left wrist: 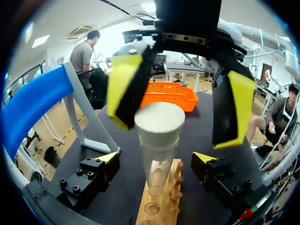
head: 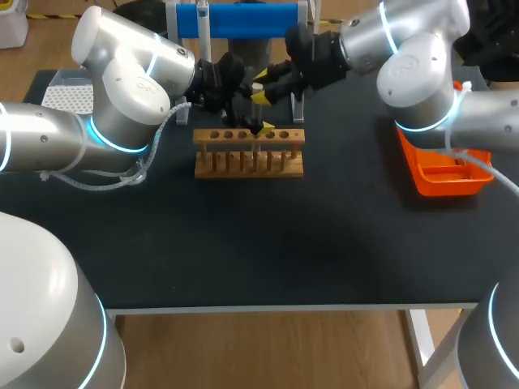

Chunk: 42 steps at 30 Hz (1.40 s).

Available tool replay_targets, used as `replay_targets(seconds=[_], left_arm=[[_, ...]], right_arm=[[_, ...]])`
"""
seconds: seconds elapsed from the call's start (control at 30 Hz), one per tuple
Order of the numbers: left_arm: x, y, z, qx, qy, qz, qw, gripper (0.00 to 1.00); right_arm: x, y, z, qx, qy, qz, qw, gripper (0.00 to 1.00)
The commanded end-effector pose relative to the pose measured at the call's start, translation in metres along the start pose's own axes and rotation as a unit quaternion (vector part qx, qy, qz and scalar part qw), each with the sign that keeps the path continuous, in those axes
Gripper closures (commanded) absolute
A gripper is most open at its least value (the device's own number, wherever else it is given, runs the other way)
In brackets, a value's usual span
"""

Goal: Invert the test tube, pick up the pipette, mount the tip to pipette, aspirate from beaker and dispense into the tube, eject the tip, return the pipette, and cap with the stopper.

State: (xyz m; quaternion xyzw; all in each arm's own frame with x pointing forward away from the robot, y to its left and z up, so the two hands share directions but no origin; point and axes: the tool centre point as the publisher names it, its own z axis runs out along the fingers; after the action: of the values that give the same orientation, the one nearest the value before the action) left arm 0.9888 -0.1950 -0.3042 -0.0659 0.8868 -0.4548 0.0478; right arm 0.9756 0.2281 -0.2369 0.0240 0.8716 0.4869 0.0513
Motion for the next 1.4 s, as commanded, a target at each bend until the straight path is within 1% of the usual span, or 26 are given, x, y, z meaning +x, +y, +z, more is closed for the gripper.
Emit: replay_targets(seconds=[0.03, 0.2, 0.43, 0.47, 0.5, 0.57, 0.6, 0.63, 0.73, 1.07, 1.4], left_arm=[[-0.001, 0.000, 0.000, -0.001, 0.001, 0.000, 1.000, 0.00], [-0.001, 0.000, 0.000, -0.001, 0.001, 0.000, 1.000, 0.00], [-0.001, 0.000, 0.000, -0.001, 0.001, 0.000, 1.000, 0.00], [-0.001, 0.000, 0.000, -0.001, 0.001, 0.000, 1.000, 0.00], [-0.001, 0.000, 0.000, -0.001, 0.001, 0.000, 1.000, 0.00], [-0.001, 0.000, 0.000, -0.001, 0.001, 0.000, 1.000, 0.00], [-0.001, 0.000, 0.000, -0.001, 0.001, 0.000, 1.000, 0.00], [-0.001, 0.000, 0.000, -0.001, 0.001, 0.000, 1.000, 0.00], [-0.001, 0.000, 0.000, -0.001, 0.001, 0.000, 1.000, 0.00], [-0.001, 0.000, 0.000, -0.001, 0.001, 0.000, 1.000, 0.00], [-0.001, 0.000, 0.000, -0.001, 0.001, 0.000, 1.000, 0.00]], right_arm=[[0.002, -0.002, -0.009, -0.024, -0.002, -0.004, 1.000, 0.00], [0.002, 0.001, -0.021, -0.058, -0.009, -0.008, 0.998, 0.00], [0.000, 0.005, -0.034, -0.120, -0.016, -0.018, 0.992, 0.00], [0.001, 0.006, -0.035, -0.128, -0.016, -0.022, 0.991, 0.14], [0.001, 0.006, -0.036, -0.136, -0.015, -0.027, 0.990, 0.41], [0.002, 0.008, -0.037, -0.152, -0.012, -0.033, 0.988, 0.65], [0.003, 0.009, -0.037, -0.159, -0.009, -0.035, 0.987, 0.93], [0.003, 0.010, -0.037, -0.165, -0.007, -0.037, 0.986, 1.00], [0.005, 0.012, -0.036, -0.184, 0.000, -0.040, 0.982, 1.00], [0.009, 0.018, -0.027, -0.218, 0.017, -0.031, 0.975, 1.00], [0.006, 0.021, -0.016, -0.233, 0.039, 0.004, 0.972, 1.00]])
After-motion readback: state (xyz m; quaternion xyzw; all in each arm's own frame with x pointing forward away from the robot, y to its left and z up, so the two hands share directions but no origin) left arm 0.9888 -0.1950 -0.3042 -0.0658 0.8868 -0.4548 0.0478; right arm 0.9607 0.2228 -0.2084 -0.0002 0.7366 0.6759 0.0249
